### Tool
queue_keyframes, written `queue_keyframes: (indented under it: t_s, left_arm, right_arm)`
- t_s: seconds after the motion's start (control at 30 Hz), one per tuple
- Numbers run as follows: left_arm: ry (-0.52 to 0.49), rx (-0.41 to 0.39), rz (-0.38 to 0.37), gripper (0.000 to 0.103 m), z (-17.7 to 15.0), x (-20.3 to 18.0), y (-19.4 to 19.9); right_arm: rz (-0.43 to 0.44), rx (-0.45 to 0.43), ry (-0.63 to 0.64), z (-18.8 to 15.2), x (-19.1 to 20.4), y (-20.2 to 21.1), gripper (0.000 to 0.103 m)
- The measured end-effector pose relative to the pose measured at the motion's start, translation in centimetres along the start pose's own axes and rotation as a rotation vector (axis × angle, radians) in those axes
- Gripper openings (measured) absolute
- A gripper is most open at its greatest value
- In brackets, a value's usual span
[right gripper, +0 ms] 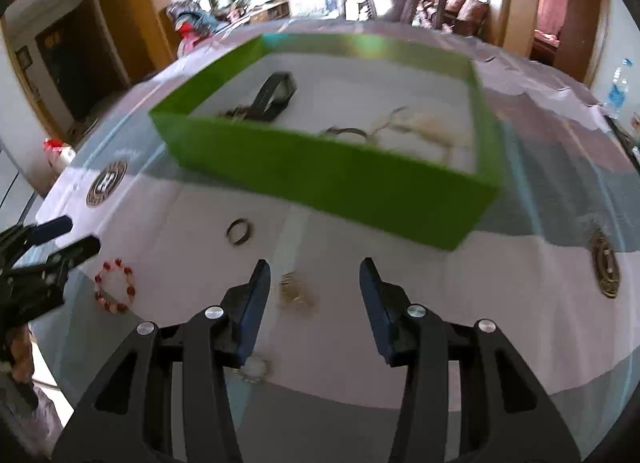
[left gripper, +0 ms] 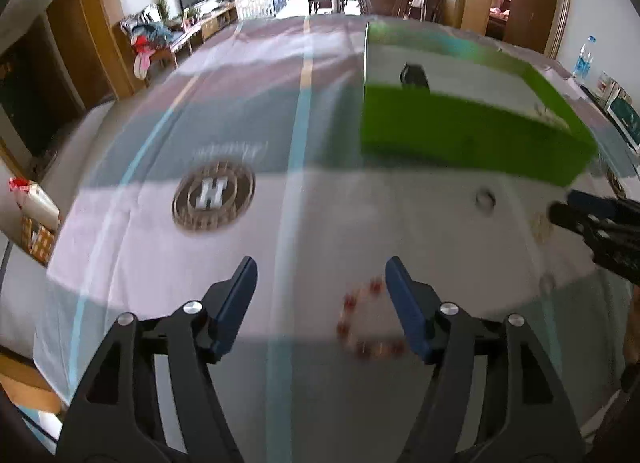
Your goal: Organize jewelry
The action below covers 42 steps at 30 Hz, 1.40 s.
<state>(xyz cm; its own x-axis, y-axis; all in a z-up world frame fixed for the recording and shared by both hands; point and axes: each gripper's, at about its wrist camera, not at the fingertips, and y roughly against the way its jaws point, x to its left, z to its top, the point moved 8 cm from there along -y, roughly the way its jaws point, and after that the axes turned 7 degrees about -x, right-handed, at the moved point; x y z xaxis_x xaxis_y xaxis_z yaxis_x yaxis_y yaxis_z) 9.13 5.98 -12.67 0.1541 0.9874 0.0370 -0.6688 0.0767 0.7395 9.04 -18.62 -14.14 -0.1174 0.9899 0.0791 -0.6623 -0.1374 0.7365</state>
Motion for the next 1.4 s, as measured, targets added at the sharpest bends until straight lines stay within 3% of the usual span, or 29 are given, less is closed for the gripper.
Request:
queue_keyframes:
  t_s: [0.13,0.23,0.3,0.33,0.53,0.83,1.03,1.4]
  left_arm:
    - [-0.023,0.025,-0.057,0.067,-2.0,-1.0,0.2]
    - [-0.012,0.059,-0.059,0.048,-2.8,-1.4,-0.7]
    - [0.007,0.059,-0.051,0.042,-2.9,-1.5,-1.1]
    - [0.012,0.056,-0.043,0.039,-2.8,-1.5,-1.1]
    - [0.015,0.004,-0.043,0.013,-2.5,-3.1,-1.2]
    - [-0.047,-0.001,-0.073,0.014,-1.9,-5.9,-1.3]
    - [-0.039,-0.005,-0.017,0.039,-1.9,-5.2,-1.2]
    - [-0.042,-0.004,-0.003,0.04,-1.7,-5.1,-1.4]
  right_arm:
    - [0.002,0.043,0.037,-1.0,1.5,-1.5,0.046]
    - [0.0,0.056,0.052,-1.3,1.7,-2.0,0.044]
    - [-0.017,0.048,0.064,-1.4,1.7,-2.1,0.028]
    - [-0.025,0.045,0.069,-1.5,1.6,-2.0,0.025]
    - [-0.031,0.061,0.094,-2.0,1.2,-1.4,0.022]
    - [-0.024,0.059,0.025,-3.3,-0.1,-0.1,0.022]
    - [-0.019,0.051,-0.023,-3.7,-0.7,0.4,0.022]
    - [-0.04,0.044,-0.05,-3.9,-1.9,0.8,0.022]
